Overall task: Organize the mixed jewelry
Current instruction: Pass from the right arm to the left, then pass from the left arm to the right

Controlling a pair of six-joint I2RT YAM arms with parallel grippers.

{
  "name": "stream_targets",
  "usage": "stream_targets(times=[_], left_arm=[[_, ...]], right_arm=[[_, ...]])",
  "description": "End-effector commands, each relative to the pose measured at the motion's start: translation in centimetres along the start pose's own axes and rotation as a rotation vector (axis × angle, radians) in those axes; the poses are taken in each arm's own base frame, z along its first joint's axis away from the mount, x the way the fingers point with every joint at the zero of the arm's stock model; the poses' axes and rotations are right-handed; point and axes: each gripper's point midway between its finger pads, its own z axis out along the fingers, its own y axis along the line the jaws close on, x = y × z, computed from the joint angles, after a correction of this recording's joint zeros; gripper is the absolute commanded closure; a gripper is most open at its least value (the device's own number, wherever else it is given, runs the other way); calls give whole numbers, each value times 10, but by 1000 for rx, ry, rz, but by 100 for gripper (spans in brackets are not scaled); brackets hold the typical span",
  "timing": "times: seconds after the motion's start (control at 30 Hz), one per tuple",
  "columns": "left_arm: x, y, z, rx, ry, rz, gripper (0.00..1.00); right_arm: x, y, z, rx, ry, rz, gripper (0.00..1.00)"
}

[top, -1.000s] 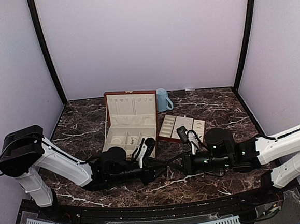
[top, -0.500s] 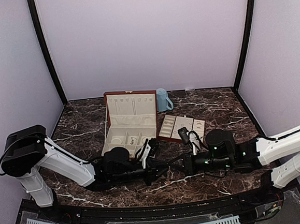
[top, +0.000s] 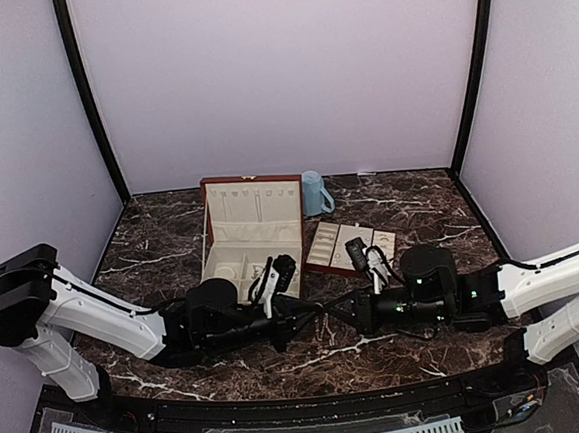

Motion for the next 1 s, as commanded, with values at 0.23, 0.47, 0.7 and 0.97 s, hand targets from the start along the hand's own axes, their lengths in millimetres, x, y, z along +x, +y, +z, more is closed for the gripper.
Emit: stream_targets(times=[0.23, 0.47, 0.7, 0.97], left_arm=[[-38, -2, -18, -66, 35, 10, 100], [-38, 3, -23, -135, 149, -23, 100], [-47, -1, -29, -144, 187, -60, 100], [-55, -6, -31, -132, 183, -66, 100]], right_arm=[[-25, 9, -4, 1, -100, -57, 72], [-37, 16, -13, 36, -183, -98, 63], [-46, 21, -15, 86, -258, -137, 67], [-39, 26, -1, 63, -236, -156, 70]])
